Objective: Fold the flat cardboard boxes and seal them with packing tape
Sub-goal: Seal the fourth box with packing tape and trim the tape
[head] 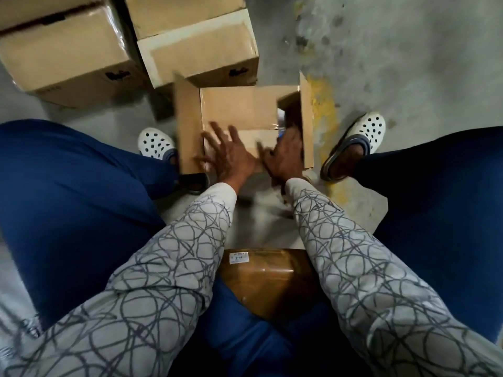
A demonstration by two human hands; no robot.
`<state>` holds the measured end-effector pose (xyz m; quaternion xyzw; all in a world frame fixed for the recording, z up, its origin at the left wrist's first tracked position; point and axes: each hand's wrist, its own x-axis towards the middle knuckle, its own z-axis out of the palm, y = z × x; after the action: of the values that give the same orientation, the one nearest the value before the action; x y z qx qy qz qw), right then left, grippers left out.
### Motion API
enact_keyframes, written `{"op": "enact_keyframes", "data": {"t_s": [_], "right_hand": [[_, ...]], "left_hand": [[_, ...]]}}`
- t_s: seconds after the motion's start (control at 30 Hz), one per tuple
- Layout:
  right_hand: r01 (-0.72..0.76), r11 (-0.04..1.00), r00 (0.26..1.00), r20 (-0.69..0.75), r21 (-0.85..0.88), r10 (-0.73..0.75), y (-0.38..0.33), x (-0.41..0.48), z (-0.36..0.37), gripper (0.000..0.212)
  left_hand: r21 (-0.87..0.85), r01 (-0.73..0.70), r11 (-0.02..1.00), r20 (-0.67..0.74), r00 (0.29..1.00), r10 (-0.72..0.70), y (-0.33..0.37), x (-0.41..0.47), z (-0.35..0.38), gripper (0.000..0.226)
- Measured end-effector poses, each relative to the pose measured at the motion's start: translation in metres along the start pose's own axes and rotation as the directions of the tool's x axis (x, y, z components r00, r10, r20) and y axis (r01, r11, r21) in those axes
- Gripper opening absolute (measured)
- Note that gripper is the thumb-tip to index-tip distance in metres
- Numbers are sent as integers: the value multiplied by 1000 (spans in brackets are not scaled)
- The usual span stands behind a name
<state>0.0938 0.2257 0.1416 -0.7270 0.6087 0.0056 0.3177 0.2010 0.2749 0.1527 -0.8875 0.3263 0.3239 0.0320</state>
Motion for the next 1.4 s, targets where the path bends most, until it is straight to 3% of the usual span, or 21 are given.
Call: {"op": "enact_keyframes", "data": {"t_s": [0.07,0.17,0.27,0.4,0.43,0.5,0.57,0.6,0.63,0.7,0.77,0.83,0.87,0.93,0.97,1.0,1.13,1.2,1.27,1.33,1.4], "right_hand": [[-198,975,980,-51,-105,194,9,4,-7,86],[-279,959,960,-28,-41,278,26,10,-17,88],[-240,971,970,-34,20,240,37,9,-25,71],[86,991,966,-234,-100,-107,29,10,-37,42],[159,977,940,-281,-145,-194,21,11,-40,34],[252,943,905,-292,-218,-310,1,9,-46,26],[187,951,978,-41,-247,-203,-15,7,-47,32],[87,964,991,124,-250,-57,-17,7,-48,37],[-1,966,966,251,-260,69,-14,6,-48,42],[-99,947,897,385,-304,218,-3,-6,-48,54],[-167,922,827,459,-348,323,5,-18,-47,76],[-222,898,724,552,-380,413,7,-23,-51,93],[-259,887,639,620,-383,455,6,-23,-54,89],[-371,860,419,762,-352,493,4,-19,-60,45],[-400,851,376,786,-340,491,4,-18,-62,25],[-371,870,429,771,-324,470,5,-18,-62,20],[-58,918,871,429,-393,238,-2,-28,-65,26],[89,887,942,326,-453,72,-3,-34,-64,30],[186,873,955,293,-451,-52,1,-37,-61,62],[138,921,980,186,-366,-73,5,-39,-59,104],[-6,968,998,-58,-252,-9,3,-36,-57,105]], "left_hand": [[-79,159,984,92,984,-152,-7,9,-16,85],[-92,60,994,182,982,-42,-21,21,-27,88],[-70,-31,997,219,975,46,-23,26,-26,77],[115,-49,992,-85,995,59,-15,27,-38,54],[36,-23,999,-34,999,24,-13,27,-46,54],[-121,19,992,276,961,16,-11,27,-57,44],[-100,8,995,565,824,50,-9,24,-61,33],[-74,-42,996,624,777,79,-11,25,-56,52],[-72,-118,990,629,765,137,-14,29,-46,82],[-67,-259,964,454,852,261,-19,31,-27,124],[44,-384,922,94,921,379,-17,36,-19,139],[178,-410,894,-143,888,436,-12,46,-29,141],[201,-400,894,-181,882,436,-12,55,-36,139],[207,-377,903,-161,897,411,-11,75,-54,134],[212,-362,908,-142,908,395,-10,85,-63,131],[220,-340,914,-133,918,373,-10,92,-70,129],[235,-232,944,-200,939,280,-3,101,-84,125],[174,-211,962,-231,941,249,-3,99,-85,124],[87,-200,976,-233,948,215,-4,99,-85,122],[-15,-211,977,-197,959,204,1,97,-89,116],[-87,-259,962,-144,959,245,4,95,-92,106]]}}
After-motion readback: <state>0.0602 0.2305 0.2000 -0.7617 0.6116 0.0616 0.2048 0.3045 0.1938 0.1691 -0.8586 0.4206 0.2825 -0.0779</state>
